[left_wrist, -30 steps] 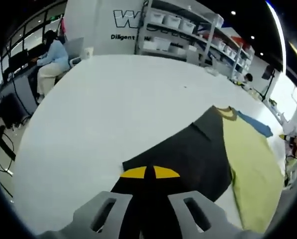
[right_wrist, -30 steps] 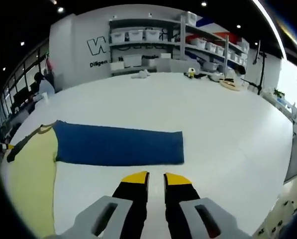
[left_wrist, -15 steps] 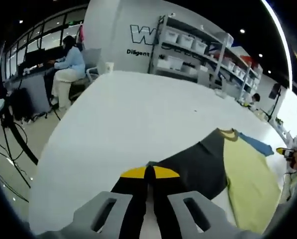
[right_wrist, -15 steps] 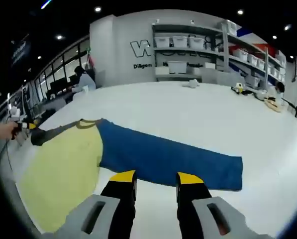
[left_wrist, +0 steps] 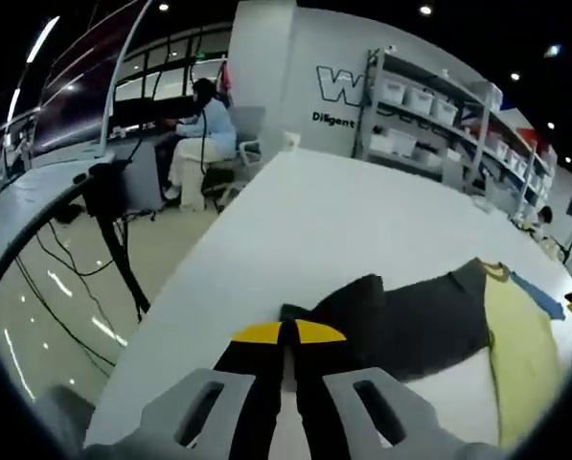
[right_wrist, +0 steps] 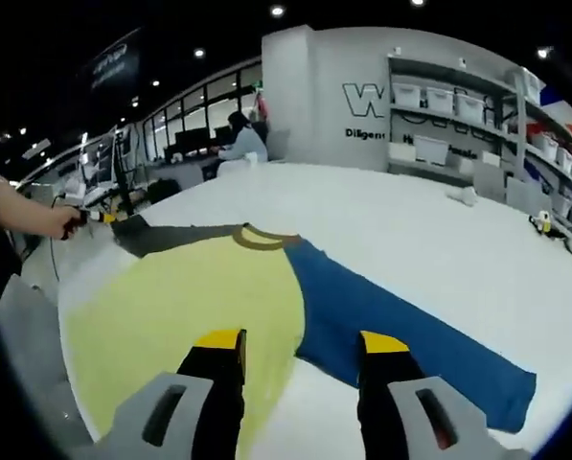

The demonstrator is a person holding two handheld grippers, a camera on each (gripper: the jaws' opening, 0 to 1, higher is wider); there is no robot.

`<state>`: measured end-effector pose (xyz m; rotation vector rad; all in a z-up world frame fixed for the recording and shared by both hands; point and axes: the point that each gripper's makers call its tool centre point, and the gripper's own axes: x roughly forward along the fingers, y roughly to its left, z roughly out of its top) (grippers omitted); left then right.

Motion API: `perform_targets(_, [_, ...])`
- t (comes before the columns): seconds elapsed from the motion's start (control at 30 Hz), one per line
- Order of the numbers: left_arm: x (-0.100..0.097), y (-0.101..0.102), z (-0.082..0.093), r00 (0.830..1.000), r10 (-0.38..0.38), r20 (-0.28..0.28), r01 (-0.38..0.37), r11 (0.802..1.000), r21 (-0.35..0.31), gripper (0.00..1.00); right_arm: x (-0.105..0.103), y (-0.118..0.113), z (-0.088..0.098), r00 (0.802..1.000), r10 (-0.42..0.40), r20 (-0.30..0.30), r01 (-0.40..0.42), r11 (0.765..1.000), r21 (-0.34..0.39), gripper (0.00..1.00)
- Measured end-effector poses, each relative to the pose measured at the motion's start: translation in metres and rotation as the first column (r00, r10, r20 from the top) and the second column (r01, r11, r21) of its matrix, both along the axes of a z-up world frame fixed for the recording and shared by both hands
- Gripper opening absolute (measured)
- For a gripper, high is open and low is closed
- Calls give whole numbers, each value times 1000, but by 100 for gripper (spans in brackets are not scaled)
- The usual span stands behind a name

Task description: Fold the garment on the visible template until the final outline fits inside the template.

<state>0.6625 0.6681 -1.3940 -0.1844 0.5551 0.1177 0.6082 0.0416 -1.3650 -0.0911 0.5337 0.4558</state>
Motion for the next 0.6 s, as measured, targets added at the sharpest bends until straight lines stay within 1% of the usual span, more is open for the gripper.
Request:
perform_targets(0.07, [-4,8,-10,1000,16,-14,-17,1000,-16,2,-1,7,-1,1000,24,-1,-24,1000,1,46])
perform_targets(0.2, [-12,6,-16,999,33,-35,-33,999,-13,3,-3,15,-6,998,64,-11,-64,998,-15,48])
perform_targets(0.23, [-15,3,-19,998,39,-48,-40,999,-21,3,-3,17,-6,997,72,-12,-72,997,-16,49])
perform_targets(0.37, [-24,1,-24,997,52,-66,-53,998,-16,3,-4,19,-9,997,79,-15,-79,997,-19,49])
perform_targets(0.47, [-35,-4,-30,995,55,-84,-56,998,-8,2,-6,21,-11,997,81,-17,-81,997,-16,50])
perform_targets(0.6, [-43,-6,-37,992,61,-107,-63,998,-11,3,-11,24,-14,996,90,-24,-90,996,-13,53])
